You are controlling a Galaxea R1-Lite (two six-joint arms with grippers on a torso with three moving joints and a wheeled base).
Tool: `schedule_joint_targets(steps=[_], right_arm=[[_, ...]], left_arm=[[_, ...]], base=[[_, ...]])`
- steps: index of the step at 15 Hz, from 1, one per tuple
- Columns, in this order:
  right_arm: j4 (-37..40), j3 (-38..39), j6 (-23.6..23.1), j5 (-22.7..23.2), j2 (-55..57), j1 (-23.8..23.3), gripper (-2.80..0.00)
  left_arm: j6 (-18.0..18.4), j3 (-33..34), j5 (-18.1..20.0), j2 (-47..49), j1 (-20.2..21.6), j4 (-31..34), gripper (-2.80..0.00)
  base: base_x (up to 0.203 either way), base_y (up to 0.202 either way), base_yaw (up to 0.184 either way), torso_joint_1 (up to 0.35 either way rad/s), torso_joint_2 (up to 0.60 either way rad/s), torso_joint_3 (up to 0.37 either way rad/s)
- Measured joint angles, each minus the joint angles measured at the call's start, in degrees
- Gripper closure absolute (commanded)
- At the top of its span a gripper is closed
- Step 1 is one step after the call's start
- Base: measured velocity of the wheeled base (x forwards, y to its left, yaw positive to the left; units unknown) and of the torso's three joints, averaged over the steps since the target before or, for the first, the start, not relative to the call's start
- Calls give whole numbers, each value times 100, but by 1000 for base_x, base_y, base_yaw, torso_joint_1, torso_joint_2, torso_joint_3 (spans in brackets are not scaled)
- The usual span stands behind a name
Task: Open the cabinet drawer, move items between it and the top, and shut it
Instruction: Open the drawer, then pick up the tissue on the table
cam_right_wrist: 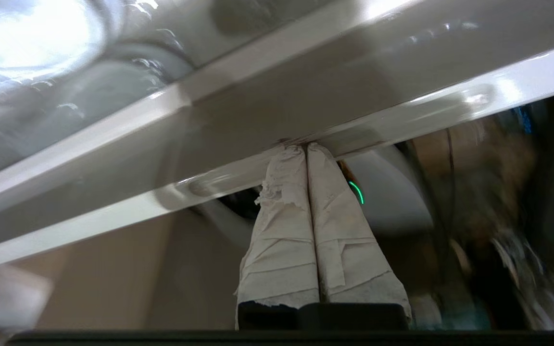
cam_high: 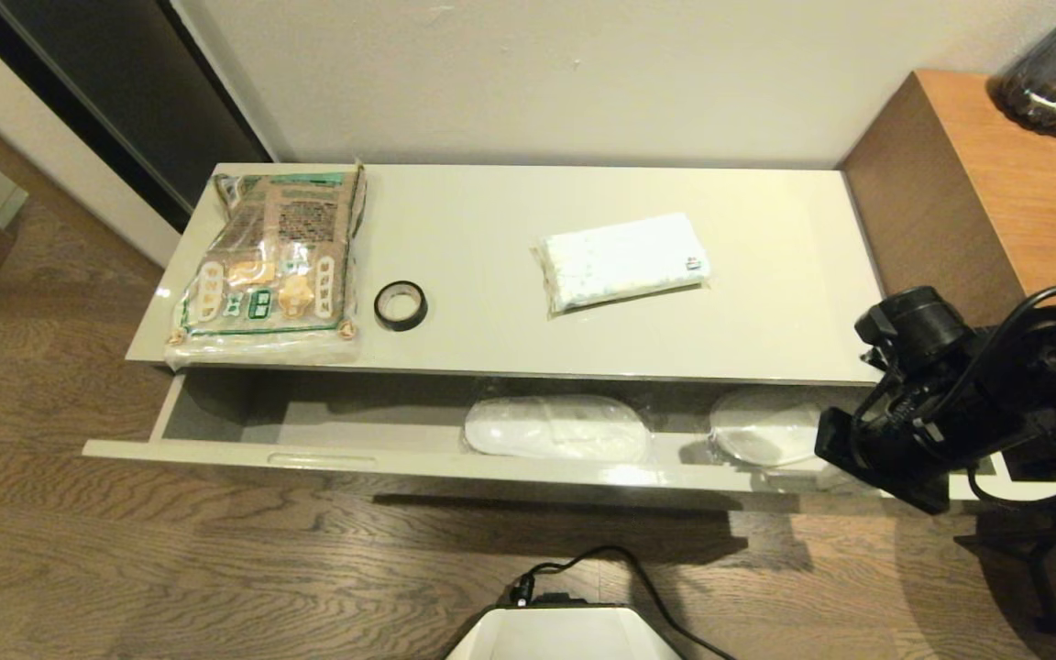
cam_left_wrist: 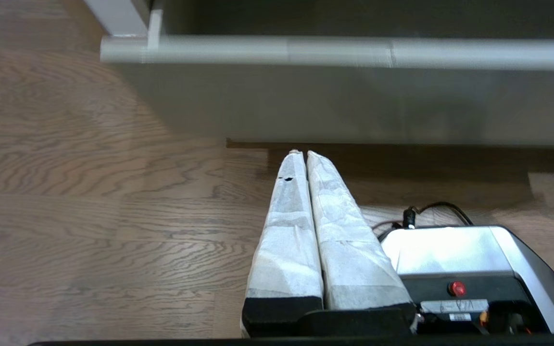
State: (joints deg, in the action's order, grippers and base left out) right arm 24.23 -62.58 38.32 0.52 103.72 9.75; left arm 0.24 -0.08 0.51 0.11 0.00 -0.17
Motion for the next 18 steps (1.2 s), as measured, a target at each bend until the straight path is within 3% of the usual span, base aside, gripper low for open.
schedule_joint_targets(steps=[4,7,11,17,18], right_arm=[[460,405,-60,120,-1096,145,0],[1082,145,-313,119,-1702,254,0],[1511,-1141,-471,10,-1546,538,0],[2072,-4185,-496,-1120,43,1617,0],[2047,-4547,-546,-1365,386,1790,-280]], left_arm=[[0,1,1,0,0,10,0],[5,1,1,0,0,10,0],[5,1,0,0,0,8,0],[2,1,1,0,0,10,0],[2,1,1,0,0,10,0]], base=[[0,0,0,0,0,0],[0,0,0,0,0,0],[0,0,0,0,0,0],[0,0,0,0,0,0],[0,0,0,0,0,0]])
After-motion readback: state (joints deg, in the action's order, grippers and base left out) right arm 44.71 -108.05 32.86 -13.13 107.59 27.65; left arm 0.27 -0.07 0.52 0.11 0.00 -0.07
